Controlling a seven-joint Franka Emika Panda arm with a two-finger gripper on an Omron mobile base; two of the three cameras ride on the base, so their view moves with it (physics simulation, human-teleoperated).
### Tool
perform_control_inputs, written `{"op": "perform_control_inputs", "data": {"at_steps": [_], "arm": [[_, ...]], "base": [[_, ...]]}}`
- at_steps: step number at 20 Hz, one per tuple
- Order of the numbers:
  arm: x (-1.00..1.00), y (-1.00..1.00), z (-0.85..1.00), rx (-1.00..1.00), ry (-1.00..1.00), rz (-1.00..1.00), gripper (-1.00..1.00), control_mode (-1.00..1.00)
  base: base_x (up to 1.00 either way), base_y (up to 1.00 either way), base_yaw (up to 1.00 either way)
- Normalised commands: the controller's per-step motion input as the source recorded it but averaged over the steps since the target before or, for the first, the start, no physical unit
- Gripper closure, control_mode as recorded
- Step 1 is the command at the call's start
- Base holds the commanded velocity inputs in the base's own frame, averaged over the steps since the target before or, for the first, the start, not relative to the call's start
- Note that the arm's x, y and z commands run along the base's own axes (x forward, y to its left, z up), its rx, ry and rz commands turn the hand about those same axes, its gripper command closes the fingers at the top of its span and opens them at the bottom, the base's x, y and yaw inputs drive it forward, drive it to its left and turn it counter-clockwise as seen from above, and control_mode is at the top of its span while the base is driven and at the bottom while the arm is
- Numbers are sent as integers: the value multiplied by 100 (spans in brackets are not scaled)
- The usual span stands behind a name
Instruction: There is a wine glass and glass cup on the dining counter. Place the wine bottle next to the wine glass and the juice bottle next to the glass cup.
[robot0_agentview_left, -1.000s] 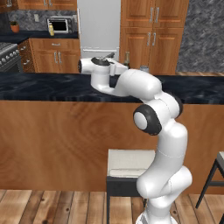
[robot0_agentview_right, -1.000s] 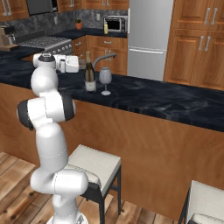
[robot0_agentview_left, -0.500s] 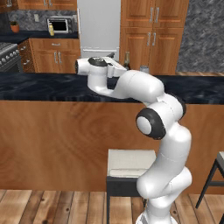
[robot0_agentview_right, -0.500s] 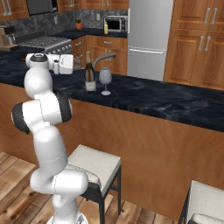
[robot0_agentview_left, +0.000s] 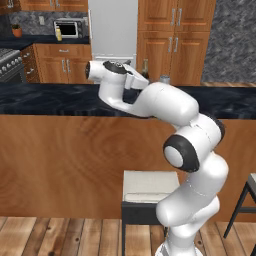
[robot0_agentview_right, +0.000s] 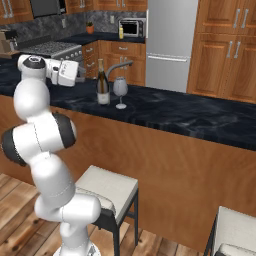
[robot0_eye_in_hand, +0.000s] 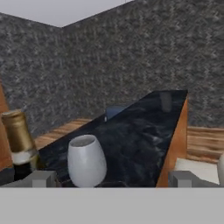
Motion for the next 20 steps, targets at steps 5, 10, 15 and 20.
{"op": "perform_control_inputs", "data": {"at_steps": [5,10,15,20], "arm": [[-72,-23,3,3,0,0,-100,-100],[-75,-25,-1,0,3,0,-100,-100],[-76,-19,-16,0,11,2,-100,-100],[-79,-12,-23,0,3,7,-100,-100]], "base": [[0,0,0],[0,0,0],[0,0,0],[0,0,0]]}}
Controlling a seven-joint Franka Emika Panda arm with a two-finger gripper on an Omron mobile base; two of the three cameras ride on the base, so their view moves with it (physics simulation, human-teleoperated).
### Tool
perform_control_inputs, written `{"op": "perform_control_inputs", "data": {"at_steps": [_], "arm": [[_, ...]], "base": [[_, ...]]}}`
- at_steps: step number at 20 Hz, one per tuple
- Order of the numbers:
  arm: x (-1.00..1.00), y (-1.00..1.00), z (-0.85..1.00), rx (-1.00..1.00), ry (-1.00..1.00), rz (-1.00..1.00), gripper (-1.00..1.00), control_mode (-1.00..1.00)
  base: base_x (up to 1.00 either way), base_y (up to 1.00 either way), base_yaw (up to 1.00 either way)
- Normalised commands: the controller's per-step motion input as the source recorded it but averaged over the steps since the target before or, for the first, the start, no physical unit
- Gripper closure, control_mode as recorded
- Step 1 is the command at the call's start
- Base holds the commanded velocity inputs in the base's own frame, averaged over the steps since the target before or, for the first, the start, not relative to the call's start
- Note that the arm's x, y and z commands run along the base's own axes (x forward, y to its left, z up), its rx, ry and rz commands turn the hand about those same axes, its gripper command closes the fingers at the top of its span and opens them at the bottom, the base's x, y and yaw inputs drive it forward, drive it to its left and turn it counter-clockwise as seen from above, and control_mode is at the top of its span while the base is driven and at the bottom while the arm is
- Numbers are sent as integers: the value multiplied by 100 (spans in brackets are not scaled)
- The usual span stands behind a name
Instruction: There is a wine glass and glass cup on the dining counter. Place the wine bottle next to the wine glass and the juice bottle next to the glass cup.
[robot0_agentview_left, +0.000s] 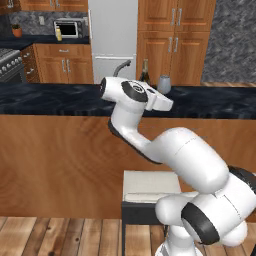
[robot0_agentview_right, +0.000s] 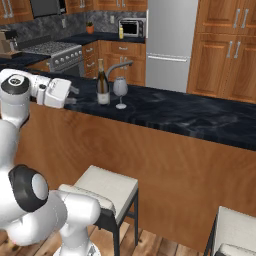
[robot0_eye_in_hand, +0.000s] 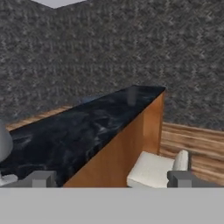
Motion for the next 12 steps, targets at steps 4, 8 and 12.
{"op": "perform_control_inputs", "data": {"at_steps": [4,8,12], "arm": [[-75,-10,-7,0,-1,6,-100,-100],[-53,-2,-26,0,21,36,-100,-100],[-49,-25,-17,6,19,60,-100,-100]], "base": [[0,0,0],[0,0,0],[0,0,0]]}}
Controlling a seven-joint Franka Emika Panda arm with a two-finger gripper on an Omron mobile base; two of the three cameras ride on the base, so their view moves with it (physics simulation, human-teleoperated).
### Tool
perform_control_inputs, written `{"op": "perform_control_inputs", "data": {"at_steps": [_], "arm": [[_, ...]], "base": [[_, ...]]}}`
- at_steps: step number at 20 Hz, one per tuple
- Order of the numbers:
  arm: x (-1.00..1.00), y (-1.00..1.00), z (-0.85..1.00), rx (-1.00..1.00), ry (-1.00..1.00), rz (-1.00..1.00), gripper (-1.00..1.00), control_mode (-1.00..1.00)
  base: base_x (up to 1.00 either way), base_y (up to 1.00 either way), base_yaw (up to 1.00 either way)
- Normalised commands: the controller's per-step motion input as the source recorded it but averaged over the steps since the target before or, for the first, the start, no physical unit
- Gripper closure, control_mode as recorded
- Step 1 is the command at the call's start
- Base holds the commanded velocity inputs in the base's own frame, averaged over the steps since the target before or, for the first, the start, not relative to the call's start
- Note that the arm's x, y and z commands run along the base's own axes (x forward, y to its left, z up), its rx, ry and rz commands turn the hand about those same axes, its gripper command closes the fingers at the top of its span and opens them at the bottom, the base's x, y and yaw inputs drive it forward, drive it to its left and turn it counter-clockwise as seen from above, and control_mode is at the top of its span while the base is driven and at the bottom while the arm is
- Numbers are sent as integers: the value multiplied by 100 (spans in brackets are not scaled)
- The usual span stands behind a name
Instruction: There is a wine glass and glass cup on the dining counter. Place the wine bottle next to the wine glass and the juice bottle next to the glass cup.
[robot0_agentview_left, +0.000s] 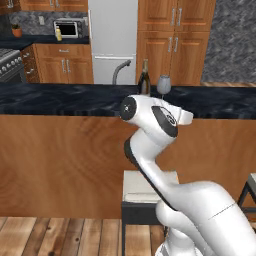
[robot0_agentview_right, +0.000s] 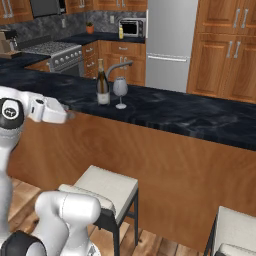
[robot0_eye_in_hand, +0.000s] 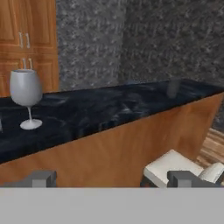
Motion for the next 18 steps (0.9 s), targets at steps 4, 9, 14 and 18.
{"op": "perform_control_inputs", "data": {"at_steps": [4,9,14,18], "arm": [[-38,-18,-9,0,29,58,-100,-100],[-33,-9,-12,0,33,48,-100,-100],[-13,0,-18,0,40,39,-100,-100],[0,0,-27,0,44,24,-100,-100]], "base": [[0,0,0],[0,0,0],[0,0,0],[0,0,0]]}}
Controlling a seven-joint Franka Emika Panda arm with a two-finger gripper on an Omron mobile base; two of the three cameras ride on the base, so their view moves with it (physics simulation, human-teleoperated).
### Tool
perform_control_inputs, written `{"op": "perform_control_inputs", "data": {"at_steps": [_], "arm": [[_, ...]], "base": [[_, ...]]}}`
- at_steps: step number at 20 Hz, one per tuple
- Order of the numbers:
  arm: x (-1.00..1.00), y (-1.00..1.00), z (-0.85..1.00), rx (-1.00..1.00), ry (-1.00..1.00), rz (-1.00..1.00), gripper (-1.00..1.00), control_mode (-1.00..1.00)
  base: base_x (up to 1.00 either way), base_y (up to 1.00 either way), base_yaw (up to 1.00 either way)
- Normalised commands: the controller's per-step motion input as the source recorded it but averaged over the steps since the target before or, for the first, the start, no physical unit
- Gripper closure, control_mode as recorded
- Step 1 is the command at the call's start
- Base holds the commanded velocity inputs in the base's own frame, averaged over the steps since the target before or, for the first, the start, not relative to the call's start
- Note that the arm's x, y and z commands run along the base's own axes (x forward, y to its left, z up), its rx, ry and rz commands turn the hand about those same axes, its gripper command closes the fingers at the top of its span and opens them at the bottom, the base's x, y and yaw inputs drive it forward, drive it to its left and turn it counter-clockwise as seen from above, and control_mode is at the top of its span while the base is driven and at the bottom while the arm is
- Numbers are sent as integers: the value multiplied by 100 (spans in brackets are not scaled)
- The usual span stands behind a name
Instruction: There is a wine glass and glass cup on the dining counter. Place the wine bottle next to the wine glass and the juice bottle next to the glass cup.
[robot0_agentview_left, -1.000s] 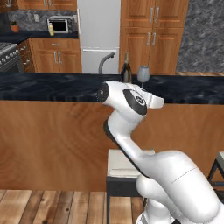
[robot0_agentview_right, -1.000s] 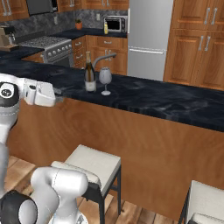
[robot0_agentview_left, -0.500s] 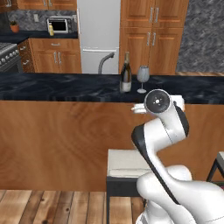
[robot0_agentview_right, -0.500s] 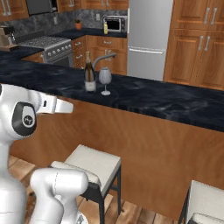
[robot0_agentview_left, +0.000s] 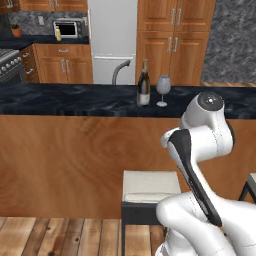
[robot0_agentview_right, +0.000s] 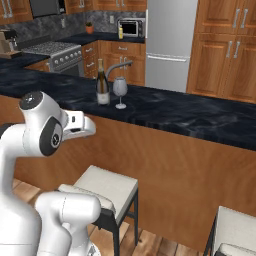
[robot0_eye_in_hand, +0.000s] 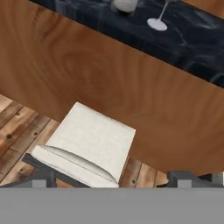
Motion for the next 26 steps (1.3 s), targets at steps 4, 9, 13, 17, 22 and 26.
{"op": "perform_control_inputs", "data": {"at_steps": [4,9,13,17,22,26], "arm": [[0,0,-9,4,10,3,-100,-100],[0,0,0,0,0,0,-100,-100],[0,0,0,0,0,0,-100,-100],[0,0,0,0,0,0,-100,-100],[0,0,0,0,0,0,-100,-100],[0,0,0,0,0,0,-100,100]], "base": [[0,0,0],[0,0,0],[0,0,0],[0,0,0],[0,0,0],[-27,2,-1]]}}
